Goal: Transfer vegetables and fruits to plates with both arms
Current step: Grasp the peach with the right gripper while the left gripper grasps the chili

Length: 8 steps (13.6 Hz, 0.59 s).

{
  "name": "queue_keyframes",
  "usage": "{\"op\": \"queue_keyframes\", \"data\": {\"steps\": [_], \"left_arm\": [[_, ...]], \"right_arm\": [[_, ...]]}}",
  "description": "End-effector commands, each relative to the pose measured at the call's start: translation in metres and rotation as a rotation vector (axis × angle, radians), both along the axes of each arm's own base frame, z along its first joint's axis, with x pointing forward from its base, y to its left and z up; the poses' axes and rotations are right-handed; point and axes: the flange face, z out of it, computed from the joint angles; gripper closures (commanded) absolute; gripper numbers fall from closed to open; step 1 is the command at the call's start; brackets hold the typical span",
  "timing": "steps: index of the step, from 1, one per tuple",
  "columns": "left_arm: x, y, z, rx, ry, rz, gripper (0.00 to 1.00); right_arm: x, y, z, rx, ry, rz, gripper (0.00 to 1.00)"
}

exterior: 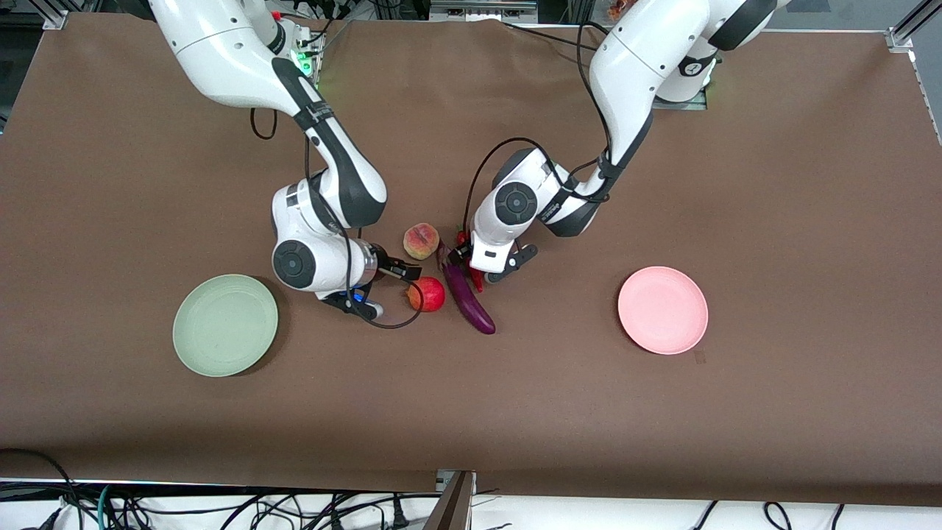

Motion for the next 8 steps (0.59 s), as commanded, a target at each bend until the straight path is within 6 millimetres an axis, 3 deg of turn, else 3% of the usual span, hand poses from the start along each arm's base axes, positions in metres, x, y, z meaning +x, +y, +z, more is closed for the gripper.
{"op": "queue_keyframes", "data": {"steps": [1, 3, 4, 5, 8], "left_arm": [[0.005, -0.005, 0.0, 0.015, -0.029, -0.023, 0.0], [0.007, -0.004, 0.001, 0.013, -0.034, -0.036, 0.62], [0.008, -0.003, 0.0, 0.013, -0.035, -0.043, 0.86], [0.01, -0.001, 0.001, 0.008, -0.04, -0.066, 1.0], [0.026, 0.016, 0.006, 0.017, -0.064, -0.104, 1.0]], "right_arm": [[-0.006, 0.007, -0.001, 0.006, 0.013, -0.029, 0.0], [-0.012, 0.004, -0.006, -0.002, 0.028, -0.028, 0.0], [-0.015, 0.004, -0.007, -0.003, 0.033, -0.028, 0.0], [-0.018, 0.008, -0.006, 0.006, 0.038, -0.027, 0.0], [-0.024, 0.015, -0.004, 0.035, 0.044, -0.042, 0.0]]}}
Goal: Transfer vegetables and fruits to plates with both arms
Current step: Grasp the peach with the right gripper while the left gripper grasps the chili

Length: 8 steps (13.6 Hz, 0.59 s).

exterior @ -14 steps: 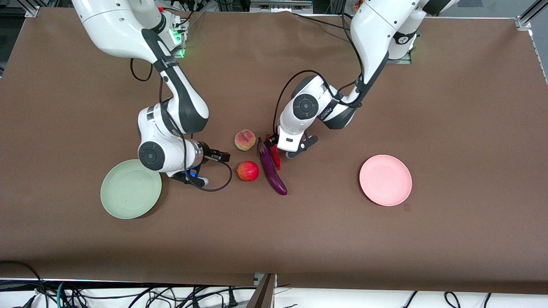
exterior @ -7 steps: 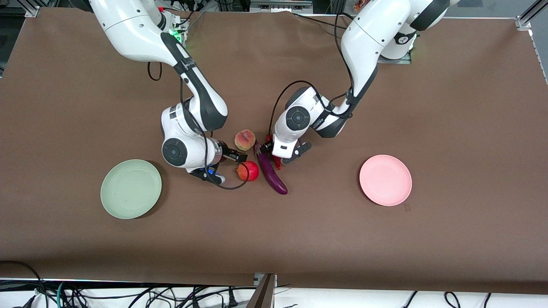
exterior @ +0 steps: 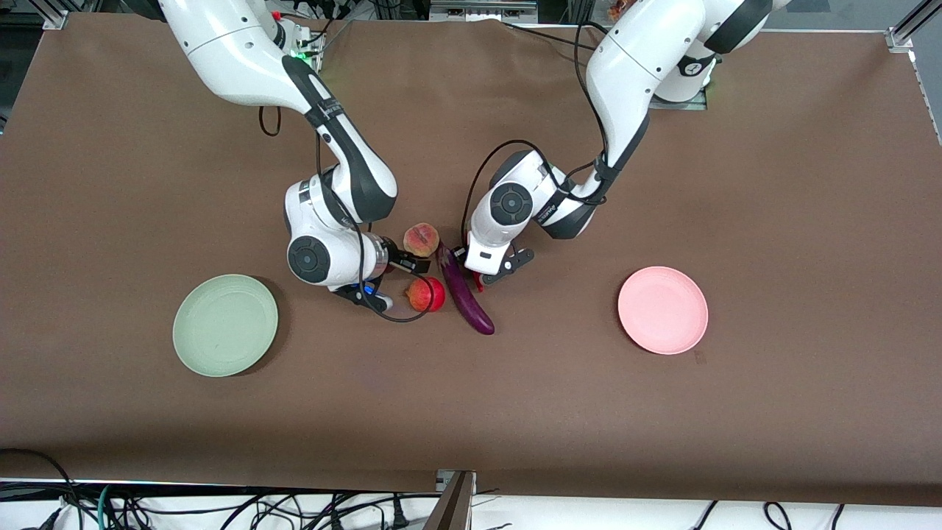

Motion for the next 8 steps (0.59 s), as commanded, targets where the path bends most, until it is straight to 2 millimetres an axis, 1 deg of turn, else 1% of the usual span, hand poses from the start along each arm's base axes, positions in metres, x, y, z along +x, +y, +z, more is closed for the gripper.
{"op": "queue_keyframes", "data": {"steps": [1, 3, 4, 5, 6, 8], "left_arm": [[0.022, 0.022, 0.005, 0.027, -0.038, -0.035, 1.0], [0.037, 0.043, 0.013, 0.045, -0.017, -0.032, 1.0], [0.045, 0.056, 0.027, 0.058, -0.015, -0.078, 1.0], [0.057, 0.08, 0.041, 0.07, 0.003, -0.124, 1.0], [0.07, 0.111, 0.057, 0.08, 0.037, -0.175, 1.0], [0.088, 0.166, 0.093, 0.067, 0.075, -0.325, 1.0]], "right_arm": [[-0.01, 0.002, 0.007, 0.021, 0.001, -0.028, 0.0], [-0.013, 0.002, 0.005, 0.018, 0.006, -0.027, 0.0], [-0.015, 0.001, 0.002, 0.014, 0.013, -0.028, 0.0], [-0.017, 0.003, 0.002, 0.017, 0.014, -0.023, 0.0], [-0.022, 0.01, 0.002, 0.023, 0.02, -0.014, 0.0], [-0.025, 0.013, 0.001, 0.021, 0.028, -0.02, 0.0]]}}
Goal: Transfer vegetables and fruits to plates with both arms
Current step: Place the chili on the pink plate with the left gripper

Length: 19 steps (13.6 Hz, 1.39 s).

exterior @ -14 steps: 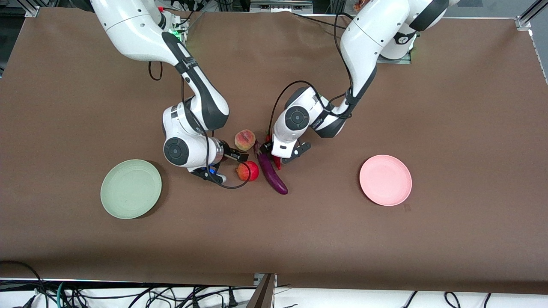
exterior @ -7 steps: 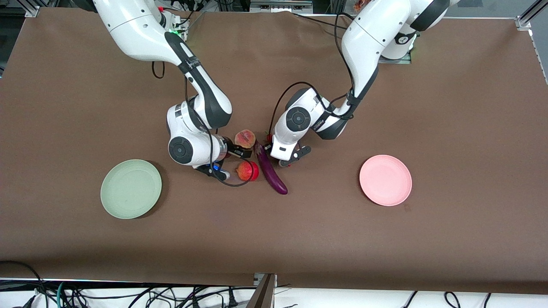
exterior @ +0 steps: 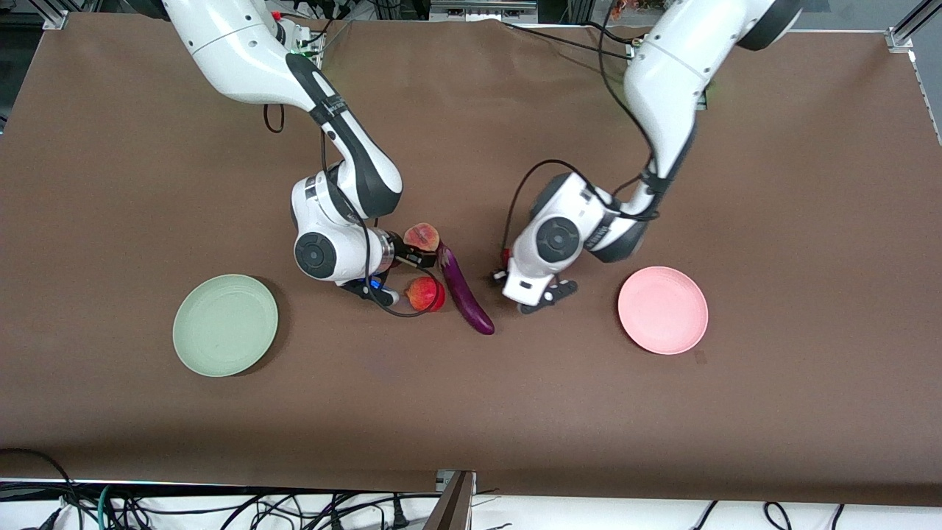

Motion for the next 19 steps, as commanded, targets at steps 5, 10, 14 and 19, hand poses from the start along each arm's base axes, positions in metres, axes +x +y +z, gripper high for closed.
{"op": "queue_keyframes", "data": {"steps": [5, 10, 14, 19], "left_arm": [[0.06, 0.2, 0.047, -0.086, 0.007, -0.426, 1.0], [0.075, 0.266, -0.001, -0.133, -0.008, -0.5, 1.0], [0.074, 0.262, -0.007, -0.167, -0.004, -0.469, 0.18], [0.07, 0.23, 0.003, -0.289, -0.002, -0.351, 0.0]], "right_arm": [[-0.019, 0.006, 0.002, 0.008, 0.027, -0.009, 0.0], [-0.025, 0.003, -0.007, -0.003, 0.048, -0.005, 0.0], [-0.028, 0.007, -0.01, -0.005, 0.043, 0.001, 0.0], [-0.03, 0.014, -0.02, -0.006, 0.03, 0.003, 0.0]]}}
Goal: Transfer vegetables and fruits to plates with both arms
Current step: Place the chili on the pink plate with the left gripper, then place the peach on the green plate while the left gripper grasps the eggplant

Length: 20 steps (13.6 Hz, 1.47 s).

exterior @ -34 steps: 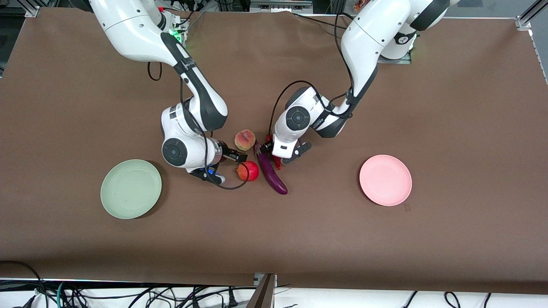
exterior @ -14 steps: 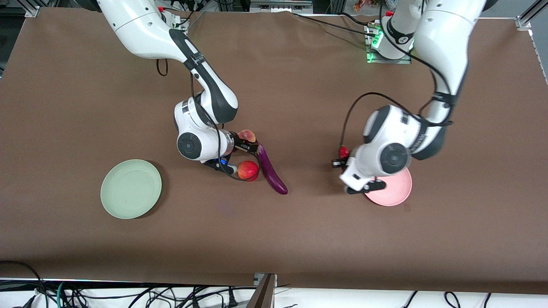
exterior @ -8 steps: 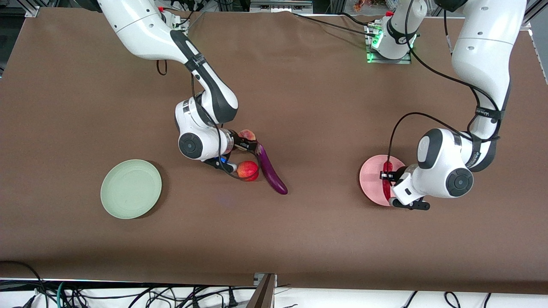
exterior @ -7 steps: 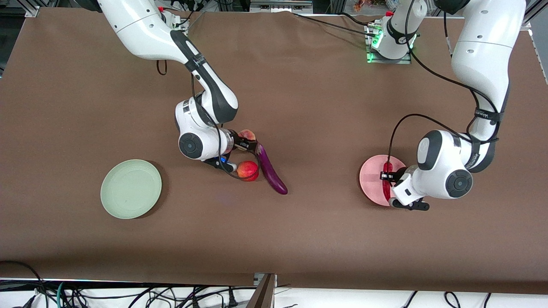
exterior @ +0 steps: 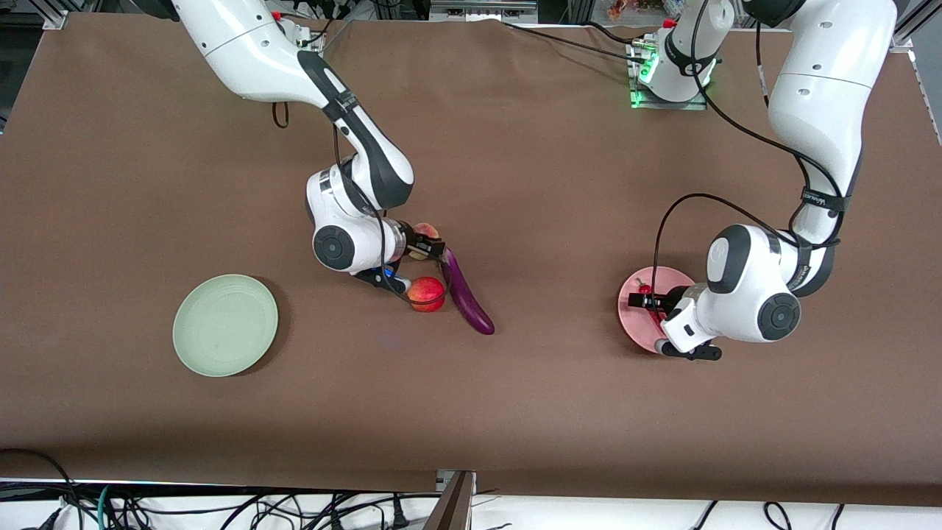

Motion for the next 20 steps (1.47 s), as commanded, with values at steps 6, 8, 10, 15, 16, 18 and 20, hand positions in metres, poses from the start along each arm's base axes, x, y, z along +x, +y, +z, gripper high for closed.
{"op": "queue_keyframes", "data": {"steps": [6, 8, 10, 15, 16, 18, 20], "left_arm": [[-0.025, -0.133, 0.016, -0.11, 0.186, 0.392, 0.0], [-0.03, -0.181, 0.019, -0.128, 0.148, 0.545, 0.0], [-0.043, -0.226, 0.011, -0.099, 0.153, 0.658, 0.0], [-0.076, -0.301, -0.008, -0.076, 0.128, 0.843, 0.0], [-0.085, -0.315, -0.017, -0.066, 0.135, 0.873, 0.01], [-0.084, -0.333, -0.025, -0.07, 0.139, 0.944, 0.02], [-0.077, -0.33, -0.027, -0.063, 0.126, 0.969, 0.01]], "right_arm": [[-0.005, -0.002, -0.017, -0.001, -0.018, -0.014, 0.06], [-0.004, -0.001, -0.016, 0.001, -0.029, -0.01, 0.47], [0.0, -0.003, -0.009, 0.005, -0.034, -0.014, 0.6], [0.034, -0.059, 0.076, 0.017, -0.076, 0.04, 0.66], [0.045, -0.089, 0.09, 0.018, -0.074, 0.073, 0.66], [0.065, -0.147, 0.111, 0.018, -0.073, 0.122, 0.66], [0.085, -0.215, 0.117, 0.015, -0.12, 0.173, 0.66]]}}
